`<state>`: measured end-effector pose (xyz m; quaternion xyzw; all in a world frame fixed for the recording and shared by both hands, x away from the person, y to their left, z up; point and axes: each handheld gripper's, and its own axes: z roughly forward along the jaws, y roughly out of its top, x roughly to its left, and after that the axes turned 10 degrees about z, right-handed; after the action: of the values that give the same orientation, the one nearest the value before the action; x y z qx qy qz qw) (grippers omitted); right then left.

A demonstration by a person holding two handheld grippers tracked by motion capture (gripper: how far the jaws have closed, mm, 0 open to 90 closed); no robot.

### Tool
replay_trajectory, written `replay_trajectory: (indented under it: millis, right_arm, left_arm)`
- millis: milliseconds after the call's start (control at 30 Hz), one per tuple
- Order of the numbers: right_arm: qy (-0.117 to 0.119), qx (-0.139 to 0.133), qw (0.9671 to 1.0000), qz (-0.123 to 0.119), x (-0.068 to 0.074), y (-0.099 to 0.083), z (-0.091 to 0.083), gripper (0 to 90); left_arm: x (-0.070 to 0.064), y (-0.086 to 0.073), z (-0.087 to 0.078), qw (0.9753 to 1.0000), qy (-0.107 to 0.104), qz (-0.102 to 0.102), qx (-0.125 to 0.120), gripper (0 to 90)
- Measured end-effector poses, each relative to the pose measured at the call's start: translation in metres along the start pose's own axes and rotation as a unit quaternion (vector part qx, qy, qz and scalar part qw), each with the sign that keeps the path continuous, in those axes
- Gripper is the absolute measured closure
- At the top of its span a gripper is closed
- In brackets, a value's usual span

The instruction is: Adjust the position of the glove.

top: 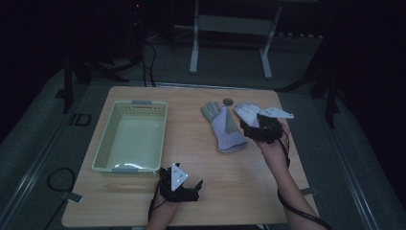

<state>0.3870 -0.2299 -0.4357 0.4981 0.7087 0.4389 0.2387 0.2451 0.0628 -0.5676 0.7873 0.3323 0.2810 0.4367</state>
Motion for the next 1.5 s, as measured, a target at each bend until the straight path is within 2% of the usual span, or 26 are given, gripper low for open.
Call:
replay_trajectory:
  millis: [100, 200, 500, 700, 900, 1100, 1200, 1267, 1367, 1433, 1467, 1500]
  right_arm:
    - [0.0, 0.006, 1.0, -0.004, 0.003, 0.0, 0.008, 29.7]
    - [0.001, 0.018, 0.9998, -0.012, 0.007, -0.001, 0.023, 33.2]
    - [0.013, 0.056, 0.9983, -0.001, 0.004, -0.007, 0.062, 35.6]
    - [0.008, 0.08, 0.9968, 0.0, 0.003, -0.01, 0.08, 37.0]
    - [0.019, 0.106, 0.9941, -0.006, -0.002, -0.02, 0.101, 44.2]
    - [0.008, 0.125, 0.992, 0.009, -0.005, -0.028, 0.119, 47.0]
    - [0.005, 0.146, 0.9891, 0.02, -0.007, -0.035, 0.127, 51.5]
    - [-0.003, 0.155, 0.9879, 0.011, -0.007, -0.042, 0.132, 53.4]
    - [-0.004, 0.154, 0.9881, 0.004, -0.005, -0.045, 0.134, 56.0]
    - [-0.008, 0.153, 0.988, -0.019, -0.003, -0.047, 0.134, 60.7]
    - [-0.008, 0.153, 0.988, -0.019, -0.003, -0.047, 0.134, 60.7]
    - [-0.01, 0.154, 0.9879, -0.016, -0.002, -0.047, 0.134, 69.0]
  left_arm:
    - [0.0, 0.0, 0.0, 1.0, 0.0, 0.0, 0.0, 0.0]
    - [0.0, 0.0, 0.0, 1.0, -0.002, 0.0, 0.0, 0.0]
    - [0.001, 0.0, 0.0, 1.0, -0.004, -0.002, -0.002, 0.0]
    - [0.0, 0.0, 0.0, 1.0, -0.005, -0.001, -0.002, 0.0]
    - [0.0, 0.0, 0.0, 1.0, -0.007, -0.002, -0.002, 0.0]
    - [0.0, 0.0, 0.0, 1.0, -0.007, -0.002, -0.002, 0.0]
    - [0.0, 0.0, 0.0, 1.0, -0.007, -0.001, -0.002, 0.0]
    - [0.0, 0.0, 0.0, 1.0, -0.007, 0.0, -0.001, 0.0]
    - [0.0, 0.0, 0.0, 1.0, -0.006, 0.001, -0.001, 0.0]
    - [0.0, 0.0, 0.0, 1.0, -0.005, 0.001, -0.001, 0.0]
    - [0.0, 0.0, 0.0, 1.0, -0.005, 0.001, -0.001, 0.0]
    - [0.0, 0.0, 0.0, 1.0, -0.005, 0.001, -0.001, 0.0]
